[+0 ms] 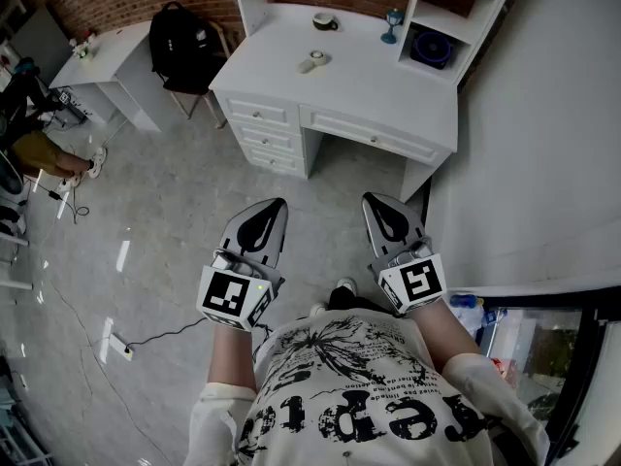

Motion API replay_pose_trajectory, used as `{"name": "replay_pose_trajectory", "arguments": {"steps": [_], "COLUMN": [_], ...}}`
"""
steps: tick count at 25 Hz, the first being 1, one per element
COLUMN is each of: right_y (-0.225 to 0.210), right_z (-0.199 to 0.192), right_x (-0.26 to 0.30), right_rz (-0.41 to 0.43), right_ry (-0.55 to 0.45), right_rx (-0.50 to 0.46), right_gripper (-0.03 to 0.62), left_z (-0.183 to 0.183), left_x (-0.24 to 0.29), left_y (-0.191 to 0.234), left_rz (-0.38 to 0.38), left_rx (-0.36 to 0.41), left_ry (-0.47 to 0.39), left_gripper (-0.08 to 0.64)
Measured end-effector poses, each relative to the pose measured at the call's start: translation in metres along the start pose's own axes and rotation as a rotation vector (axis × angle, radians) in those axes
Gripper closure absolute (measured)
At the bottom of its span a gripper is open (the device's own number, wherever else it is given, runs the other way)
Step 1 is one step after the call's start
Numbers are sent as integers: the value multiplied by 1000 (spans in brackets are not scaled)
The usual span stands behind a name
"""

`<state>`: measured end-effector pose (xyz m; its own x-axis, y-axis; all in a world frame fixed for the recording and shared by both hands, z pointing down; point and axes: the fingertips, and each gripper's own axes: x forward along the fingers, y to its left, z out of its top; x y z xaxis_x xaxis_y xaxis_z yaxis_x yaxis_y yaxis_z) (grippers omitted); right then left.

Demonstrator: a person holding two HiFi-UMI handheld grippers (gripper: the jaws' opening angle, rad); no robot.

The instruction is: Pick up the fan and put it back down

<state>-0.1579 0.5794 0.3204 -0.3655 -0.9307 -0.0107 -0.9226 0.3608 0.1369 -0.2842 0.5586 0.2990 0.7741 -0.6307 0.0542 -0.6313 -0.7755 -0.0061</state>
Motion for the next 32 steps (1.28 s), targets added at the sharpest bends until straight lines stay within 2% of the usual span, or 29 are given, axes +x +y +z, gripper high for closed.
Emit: {"name": "replay_pose_trajectory", "arguments": {"steps": [10,14,15,16,17,19,25,29,32], "right_y": [9,18,19,20,21,22,13,-10,-43], "right_z": [0,-2,-2,-3,-3,-5,-20,-37,-49], "right_x": [2,5,6,8,11,18,47,79,114], "right_rz": [-15,8,7,4,2,1,25,46,54], "right_ry": [5,-2,-5,-8,-10,-8,15,22,22], "right_rx": [26,32,38,41,37,32,45,47,62], "right_gripper": [580,578,578,578,578,578,577,577,577], "left_z": [2,-1,-2,-3,-4,-5,-14,-27,-31], "left_x": [-8,-13,-13,-13,-13,-14,-2,30,70], "left_y": [6,5,5,8,11,22,49,72,95], "left_rz": [3,-18,-21,-19,-10,17,58,80,105], "left_rx": [-8,-23,-24,-19,-9,7,-9,-6,-10], "left_ry": [-14,-31,-39,-44,-45,-39,-14,15,34], "left_gripper": [546,546,504,319,196,196,196,196,196]}}
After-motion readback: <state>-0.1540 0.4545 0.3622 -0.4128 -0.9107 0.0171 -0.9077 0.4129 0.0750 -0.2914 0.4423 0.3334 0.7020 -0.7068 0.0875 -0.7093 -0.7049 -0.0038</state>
